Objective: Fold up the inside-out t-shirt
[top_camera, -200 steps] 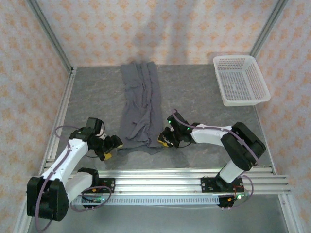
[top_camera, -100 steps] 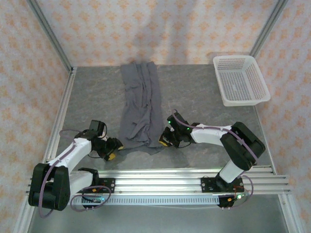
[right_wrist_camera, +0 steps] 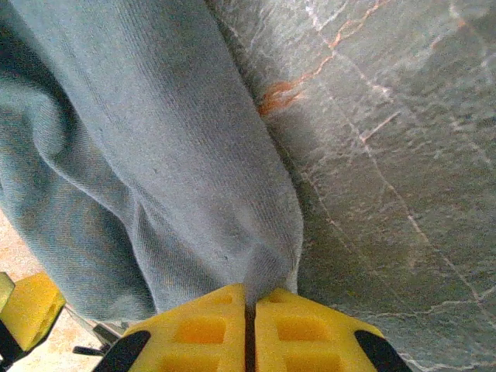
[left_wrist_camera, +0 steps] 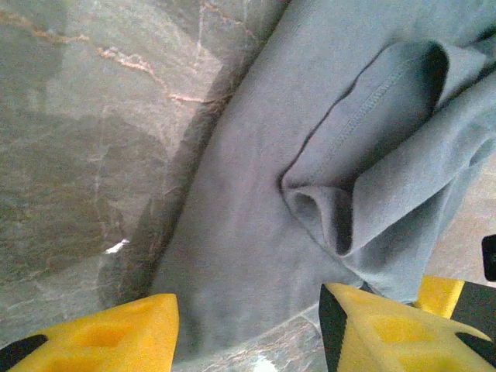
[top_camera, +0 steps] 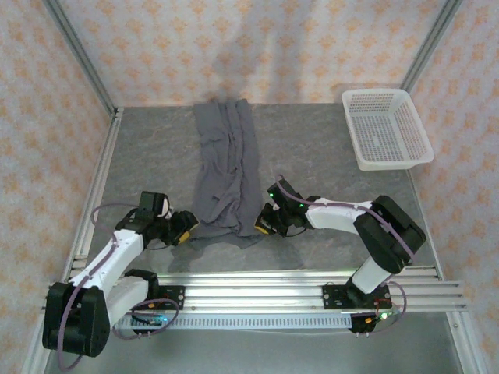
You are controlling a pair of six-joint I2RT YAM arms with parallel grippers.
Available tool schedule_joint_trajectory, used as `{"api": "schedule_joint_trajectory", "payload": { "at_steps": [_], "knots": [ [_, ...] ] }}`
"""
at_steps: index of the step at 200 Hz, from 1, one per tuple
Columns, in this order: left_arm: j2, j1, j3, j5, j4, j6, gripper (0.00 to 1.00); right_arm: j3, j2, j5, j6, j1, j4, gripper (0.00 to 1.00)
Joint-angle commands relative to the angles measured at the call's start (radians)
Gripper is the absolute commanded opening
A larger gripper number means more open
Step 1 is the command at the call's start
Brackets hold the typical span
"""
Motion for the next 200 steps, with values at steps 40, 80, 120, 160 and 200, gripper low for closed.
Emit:
{"api": "schedule_joint_trajectory", "payload": {
  "at_steps": [40,80,120,160,200],
  "knots": [
    [0.091,-0.001,-0.013,-0.024,0.083,0.020,0.62,0.029,-0.004,0.016,-0.015,0.007,-0.038,0.09],
    [0.170,-0.004,0.001,0.009,0.134,0.020,0.61,0.023,-0.008,0.020,-0.012,0.007,-0.036,0.09],
    [0.189,-0.024,0.007,0.046,0.194,-0.007,0.39,0.022,-0.006,0.023,-0.007,0.007,-0.036,0.06],
    [0.183,-0.044,-0.003,0.113,0.278,-0.069,0.00,-0.004,-0.027,0.033,0.024,0.007,0.016,0.00],
    [0.068,-0.045,-0.001,0.068,0.074,-0.039,0.00,-0.061,-0.135,0.069,-0.007,0.007,-0.062,0.00]
  ]
}}
